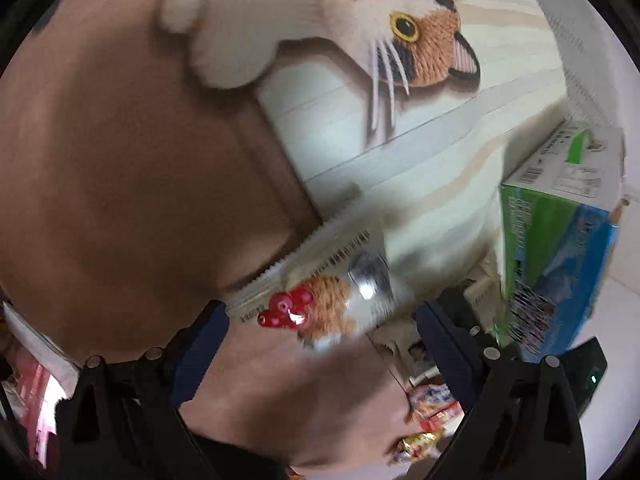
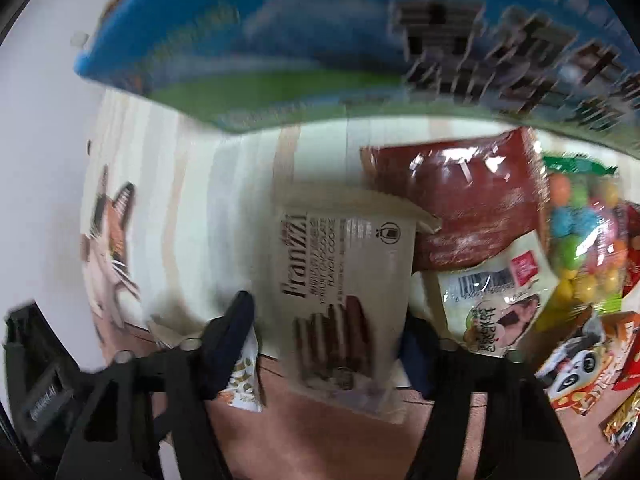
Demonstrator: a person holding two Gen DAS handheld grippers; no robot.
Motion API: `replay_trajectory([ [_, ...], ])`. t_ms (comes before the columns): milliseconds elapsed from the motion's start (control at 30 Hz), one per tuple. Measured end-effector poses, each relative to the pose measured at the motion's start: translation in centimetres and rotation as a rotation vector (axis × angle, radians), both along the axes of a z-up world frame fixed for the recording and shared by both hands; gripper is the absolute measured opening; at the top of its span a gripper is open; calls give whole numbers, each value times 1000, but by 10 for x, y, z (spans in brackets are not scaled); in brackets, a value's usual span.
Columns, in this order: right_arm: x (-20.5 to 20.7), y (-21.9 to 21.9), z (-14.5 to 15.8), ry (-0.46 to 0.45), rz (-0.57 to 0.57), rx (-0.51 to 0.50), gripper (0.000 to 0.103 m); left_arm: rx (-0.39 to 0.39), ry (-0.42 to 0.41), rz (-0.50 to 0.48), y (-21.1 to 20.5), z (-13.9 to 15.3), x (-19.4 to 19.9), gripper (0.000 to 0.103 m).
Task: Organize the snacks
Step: 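Grasp the oat cookie packet with the left tool while the right tool grasps the Franzzi pack, then carry the oat packet and Franzzi pack into the box and release both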
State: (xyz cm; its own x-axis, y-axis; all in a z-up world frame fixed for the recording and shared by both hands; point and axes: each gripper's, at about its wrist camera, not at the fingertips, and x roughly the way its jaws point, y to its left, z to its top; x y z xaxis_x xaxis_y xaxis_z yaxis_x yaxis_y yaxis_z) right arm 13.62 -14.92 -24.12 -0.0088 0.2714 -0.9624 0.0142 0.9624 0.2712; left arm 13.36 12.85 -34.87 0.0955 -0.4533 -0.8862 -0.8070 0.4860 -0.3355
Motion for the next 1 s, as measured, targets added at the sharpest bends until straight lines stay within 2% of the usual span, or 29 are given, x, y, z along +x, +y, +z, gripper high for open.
replay_trajectory([
  [67,-5,-1,-2,-11,16,0,59,-6,-6,-22,-5,-5,6,77],
  [167,-18,-6,-3,4,80,-8,58,22,-8,-89,-12,-8,13,77],
  [267,-36,-13,-4,26,164,-29,58,84,-23,-282,-28,-4,28,77],
  [300,-42,-14,-5,33,186,-37,58,118,-28,-387,-38,-2,33,77],
  [433,-68,-18,-9,64,259,-61,58,301,-56,-670,-74,9,45,77],
  [500,-76,-22,-10,62,238,-52,58,384,-59,-772,-93,10,49,77],
  [567,-79,-31,-10,69,186,-21,62,406,-37,-790,-102,6,52,78],
  [633,-81,-39,-10,74,128,7,69,390,-15,-752,-104,0,53,82],
  [733,-82,-49,-14,70,49,27,69,400,-6,-690,-103,-6,52,83],
  [800,-84,-48,-16,48,47,5,67,433,-25,-669,-105,-3,47,83],
  [833,-87,-46,-16,29,62,-14,64,443,-37,-677,-111,-3,38,83],
  [900,-95,-41,-15,8,86,-31,63,458,-51,-739,-117,-1,31,76],
  [967,-106,-39,-15,16,94,-34,62,459,-56,-789,-142,5,15,66],
  [1000,-112,-42,-14,22,91,-29,62,450,-54,-816,-144,6,8,66],
])
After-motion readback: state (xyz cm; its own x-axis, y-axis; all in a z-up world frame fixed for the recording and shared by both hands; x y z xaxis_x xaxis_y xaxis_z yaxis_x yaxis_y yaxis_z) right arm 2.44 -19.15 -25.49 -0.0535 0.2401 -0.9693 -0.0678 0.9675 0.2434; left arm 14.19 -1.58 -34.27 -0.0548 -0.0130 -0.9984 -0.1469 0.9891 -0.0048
